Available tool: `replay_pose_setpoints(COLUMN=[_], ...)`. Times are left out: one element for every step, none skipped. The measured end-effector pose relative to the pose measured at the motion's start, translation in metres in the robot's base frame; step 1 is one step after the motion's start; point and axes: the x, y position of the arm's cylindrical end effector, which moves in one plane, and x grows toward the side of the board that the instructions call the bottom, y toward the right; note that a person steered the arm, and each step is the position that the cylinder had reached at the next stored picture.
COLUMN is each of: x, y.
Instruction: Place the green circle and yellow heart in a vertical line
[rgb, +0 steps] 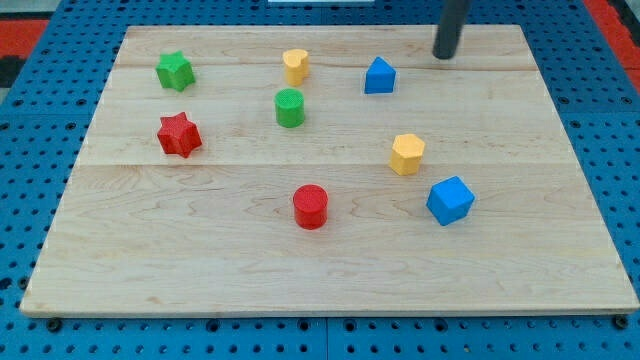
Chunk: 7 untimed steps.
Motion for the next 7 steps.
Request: replay_pose_setpoints(x=[0.016, 0.014, 0.01, 0.039, 0.045, 0.093, 0.097], y=[-0.092, -0.141, -0.17, -0.182, -0.16, -0.14, -0.181])
